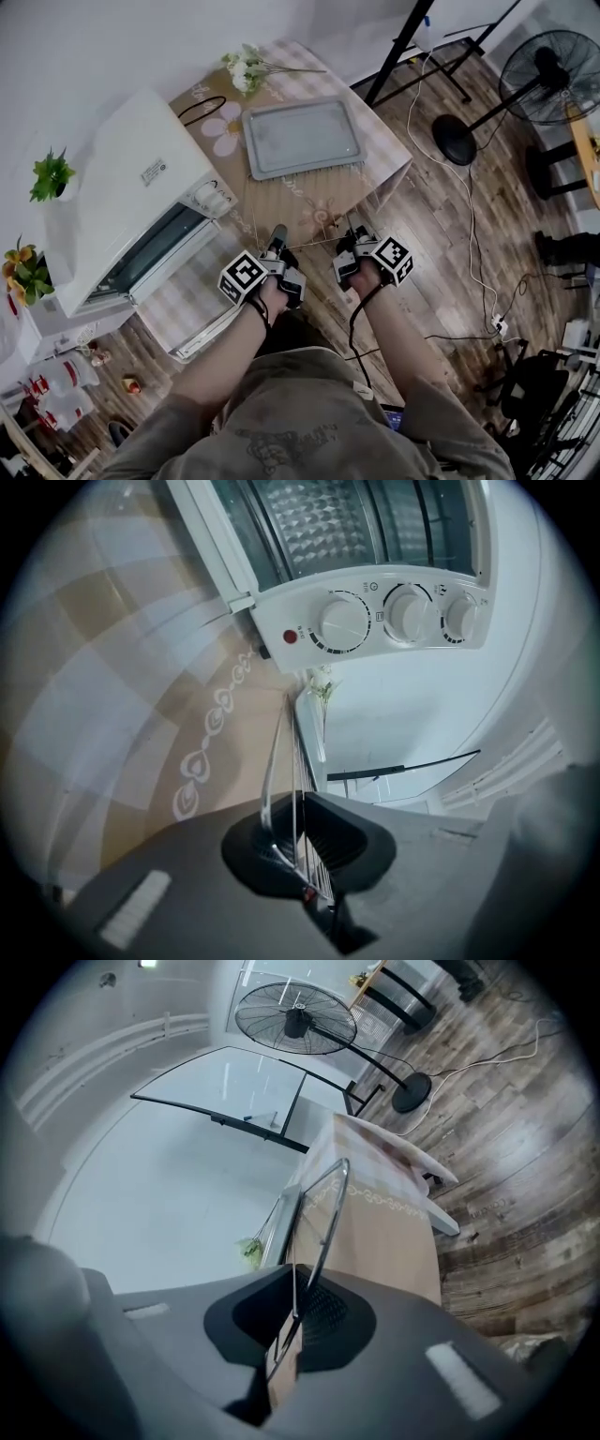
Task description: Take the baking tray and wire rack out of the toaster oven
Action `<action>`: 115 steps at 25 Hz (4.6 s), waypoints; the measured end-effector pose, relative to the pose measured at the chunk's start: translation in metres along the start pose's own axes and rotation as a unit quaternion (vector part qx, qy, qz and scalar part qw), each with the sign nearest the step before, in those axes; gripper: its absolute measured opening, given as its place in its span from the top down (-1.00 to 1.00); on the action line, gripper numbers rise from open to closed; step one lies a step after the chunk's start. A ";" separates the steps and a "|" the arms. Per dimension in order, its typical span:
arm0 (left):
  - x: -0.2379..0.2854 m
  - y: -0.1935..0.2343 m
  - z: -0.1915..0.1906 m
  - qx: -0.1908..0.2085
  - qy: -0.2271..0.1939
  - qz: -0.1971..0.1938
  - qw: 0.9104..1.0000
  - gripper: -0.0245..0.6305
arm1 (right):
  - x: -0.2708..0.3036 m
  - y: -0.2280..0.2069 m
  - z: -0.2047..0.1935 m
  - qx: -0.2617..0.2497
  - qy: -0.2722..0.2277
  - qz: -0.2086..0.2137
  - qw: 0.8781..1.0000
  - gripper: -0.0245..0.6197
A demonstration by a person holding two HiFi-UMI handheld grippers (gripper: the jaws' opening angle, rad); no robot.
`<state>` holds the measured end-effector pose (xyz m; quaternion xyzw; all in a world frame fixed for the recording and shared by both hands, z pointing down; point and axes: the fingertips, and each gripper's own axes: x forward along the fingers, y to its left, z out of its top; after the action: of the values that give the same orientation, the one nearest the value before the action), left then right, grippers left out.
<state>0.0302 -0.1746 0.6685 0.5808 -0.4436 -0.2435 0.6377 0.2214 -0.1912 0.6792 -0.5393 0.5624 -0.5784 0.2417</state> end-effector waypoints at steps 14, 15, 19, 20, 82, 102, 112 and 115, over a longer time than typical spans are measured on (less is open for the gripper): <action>0.021 0.014 0.020 -0.026 -0.003 0.026 0.999 0.84 | 0.033 -0.008 -0.003 -0.020 0.031 -0.022 0.999 0.84; 0.020 0.013 0.016 -0.033 0.002 0.027 0.999 0.78 | 0.033 -0.010 -0.002 -0.019 0.029 -0.023 0.999 0.84; 0.008 0.013 -0.007 -0.051 0.037 0.043 0.997 0.53 | 0.030 -0.015 0.003 -0.020 0.031 -0.040 0.999 0.84; 0.004 0.015 -0.012 -0.057 0.042 0.050 0.996 0.50 | 0.029 -0.015 0.004 -0.022 0.035 -0.044 0.998 0.83; -0.211 -0.193 0.127 0.482 -0.041 0.031 0.874 0.76 | -0.087 0.346 -0.165 -0.560 0.173 0.220 0.780 0.70; -0.357 -0.274 0.159 0.669 -0.161 0.106 0.717 0.92 | -0.152 0.467 -0.264 -0.594 0.189 0.407 0.667 0.84; -0.390 -0.271 0.165 0.644 -0.191 0.114 0.732 0.92 | -0.159 0.470 -0.282 -0.606 0.197 0.418 0.648 0.84; -0.394 -0.275 0.167 0.643 -0.197 0.112 0.732 0.92 | -0.158 0.469 -0.282 -0.609 0.198 0.415 0.646 0.84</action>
<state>-0.2473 0.0064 0.2829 0.7371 -0.6720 0.0641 0.0330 -0.1365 -0.0590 0.2570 -0.1479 0.9873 -0.0376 -0.0439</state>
